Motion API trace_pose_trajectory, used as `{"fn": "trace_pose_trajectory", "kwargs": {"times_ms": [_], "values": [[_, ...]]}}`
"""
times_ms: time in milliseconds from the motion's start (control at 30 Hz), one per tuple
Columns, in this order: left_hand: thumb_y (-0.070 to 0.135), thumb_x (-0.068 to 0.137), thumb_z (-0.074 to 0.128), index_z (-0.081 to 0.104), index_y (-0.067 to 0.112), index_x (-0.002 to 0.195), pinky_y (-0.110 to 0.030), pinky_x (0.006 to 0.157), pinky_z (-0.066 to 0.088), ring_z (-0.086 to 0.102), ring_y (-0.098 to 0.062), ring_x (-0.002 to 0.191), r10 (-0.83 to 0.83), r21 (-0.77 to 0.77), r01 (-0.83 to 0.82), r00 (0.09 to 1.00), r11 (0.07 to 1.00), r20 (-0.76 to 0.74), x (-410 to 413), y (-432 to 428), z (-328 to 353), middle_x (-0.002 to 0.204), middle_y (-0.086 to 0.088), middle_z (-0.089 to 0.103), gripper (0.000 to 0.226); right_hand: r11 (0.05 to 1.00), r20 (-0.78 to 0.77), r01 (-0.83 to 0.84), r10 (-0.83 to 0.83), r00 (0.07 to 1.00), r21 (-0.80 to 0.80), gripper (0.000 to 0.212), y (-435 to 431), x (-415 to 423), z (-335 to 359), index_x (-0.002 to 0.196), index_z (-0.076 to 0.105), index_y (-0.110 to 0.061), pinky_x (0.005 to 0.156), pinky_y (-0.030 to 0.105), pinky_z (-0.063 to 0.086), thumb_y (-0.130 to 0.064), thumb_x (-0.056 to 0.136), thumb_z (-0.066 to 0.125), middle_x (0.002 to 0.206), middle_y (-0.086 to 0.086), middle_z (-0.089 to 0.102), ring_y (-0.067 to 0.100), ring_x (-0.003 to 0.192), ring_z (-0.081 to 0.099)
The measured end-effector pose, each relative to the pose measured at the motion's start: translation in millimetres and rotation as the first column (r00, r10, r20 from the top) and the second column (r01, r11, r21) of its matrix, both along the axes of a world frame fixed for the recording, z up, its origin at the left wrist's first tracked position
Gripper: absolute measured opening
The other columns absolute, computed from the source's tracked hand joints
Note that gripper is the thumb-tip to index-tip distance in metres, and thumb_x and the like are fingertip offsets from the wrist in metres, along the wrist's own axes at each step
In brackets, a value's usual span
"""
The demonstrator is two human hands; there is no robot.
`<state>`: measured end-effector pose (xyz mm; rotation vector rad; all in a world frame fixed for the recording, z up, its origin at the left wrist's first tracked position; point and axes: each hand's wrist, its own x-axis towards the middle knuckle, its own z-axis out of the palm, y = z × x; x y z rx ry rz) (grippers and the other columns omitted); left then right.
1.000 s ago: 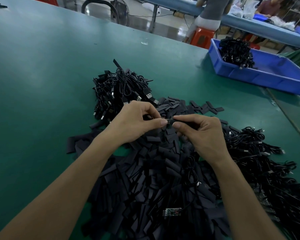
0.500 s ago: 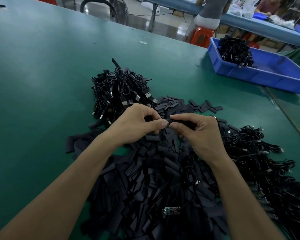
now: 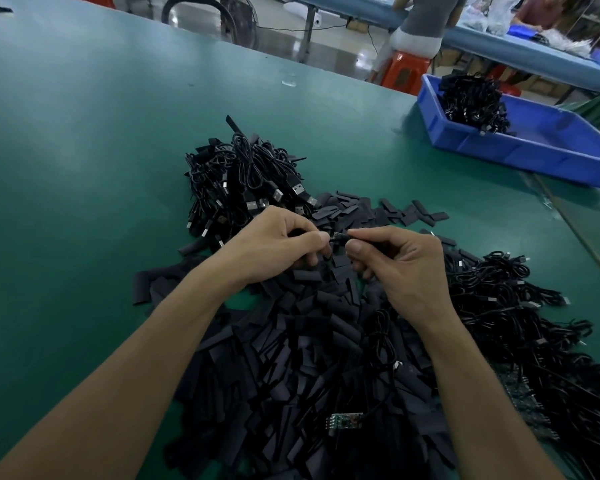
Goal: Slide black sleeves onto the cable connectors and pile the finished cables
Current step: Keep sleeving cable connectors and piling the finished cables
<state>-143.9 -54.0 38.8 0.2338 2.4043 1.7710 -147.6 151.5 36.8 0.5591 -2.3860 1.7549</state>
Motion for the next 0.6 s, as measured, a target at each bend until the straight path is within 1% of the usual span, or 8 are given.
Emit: {"fn": "trace_pose_trajectory", "kwargs": {"times_ms": [67,133,167,233,267,333,433,600], "values": [[0.036,0.099,0.061,0.076,0.025,0.082,-0.033,0.063,0.045,0.057,-0.028,0.062,-0.010,-0.035,0.008,0.999,0.999,-0.043,0.7,-0.7,-0.2,0.071,0.002,0.072,0.025,1.000,0.013,-0.006,0.006,1.000,-0.017,0.016,-0.7,0.6,1.0,0.096,0.076,-0.022,0.057,0.019,0.053,-0.024,0.080,0.075,0.073,-0.003,0.075,0.011,0.060,0.068],[0.037,0.100,0.059,0.074,0.027,0.084,-0.035,0.060,0.044,0.056,-0.037,0.063,-0.023,-0.097,0.014,0.995,0.995,-0.094,0.9,-1.0,-1.1,0.073,0.004,0.073,0.024,1.000,0.024,-0.022,0.023,0.999,-0.016,0.016,-0.4,0.6,1.1,0.096,0.076,-0.022,0.057,0.020,0.053,-0.023,0.080,0.075,0.073,-0.001,0.075,0.012,0.060,0.068],[0.037,0.100,0.058,0.072,0.029,0.084,-0.032,0.057,0.043,0.055,-0.032,0.059,-0.032,-0.139,0.016,0.992,0.990,-0.118,0.8,-1.0,-1.5,0.073,0.008,0.072,0.023,0.999,0.028,-0.031,0.031,0.999,-0.009,0.016,0.4,0.6,1.2,0.096,0.076,-0.022,0.057,0.019,0.054,-0.022,0.080,0.076,0.074,-0.002,0.075,0.012,0.060,0.069],[0.037,0.101,0.056,0.069,0.032,0.083,-0.021,0.048,0.038,0.048,-0.008,0.046,-0.052,-0.209,0.019,0.987,0.978,-0.152,0.8,-0.5,-2.0,0.070,0.012,0.070,0.022,0.999,0.029,-0.042,0.042,0.999,0.017,0.017,2.0,0.6,1.7,0.097,0.076,-0.022,0.059,0.018,0.053,-0.022,0.080,0.076,0.075,-0.004,0.076,0.011,0.061,0.069],[0.036,0.101,0.055,0.068,0.031,0.082,-0.015,0.045,0.035,0.045,-0.001,0.043,-0.066,-0.234,0.026,0.984,0.972,-0.163,0.8,0.2,-1.9,0.068,0.010,0.069,0.023,0.998,0.027,-0.046,0.045,0.999,0.036,0.019,2.5,0.9,2.5,0.097,0.076,-0.024,0.060,0.017,0.053,-0.025,0.078,0.076,0.076,-0.006,0.076,0.009,0.063,0.070],[0.033,0.102,0.054,0.067,0.029,0.081,-0.010,0.043,0.032,0.045,0.002,0.042,-0.101,-0.284,0.045,0.978,0.958,-0.185,1.5,2.1,-1.7,0.067,0.009,0.066,0.026,0.995,0.007,-0.052,0.052,0.999,0.083,0.022,2.7,0.7,3.7,0.099,0.075,-0.028,0.065,0.014,0.052,-0.028,0.077,0.076,0.080,-0.014,0.076,0.004,0.067,0.070],[0.030,0.103,0.053,0.066,0.028,0.081,-0.010,0.044,0.032,0.047,0.002,0.044,-0.132,-0.325,0.060,0.971,0.944,-0.202,2.3,3.4,-1.0,0.068,0.009,0.064,0.026,0.993,-0.016,-0.048,0.050,0.999,0.107,0.023,2.2,0.2,3.2,0.100,0.075,-0.030,0.067,0.012,0.051,-0.022,0.078,0.078,0.081,-0.020,0.075,-0.001,0.069,0.069],[0.031,0.103,0.052,0.066,0.025,0.082,-0.011,0.041,0.030,0.044,0.000,0.040,-0.127,-0.324,0.057,0.972,0.944,-0.199,2.5,3.9,-0.2,0.064,0.008,0.064,0.027,0.999,-0.009,-0.007,0.008,1.000,0.050,0.017,-1.5,1.1,-0.6,0.096,0.076,-0.026,0.063,0.015,0.051,-0.022,0.080,0.078,0.074,-0.010,0.075,0.006,0.063,0.069]]}}
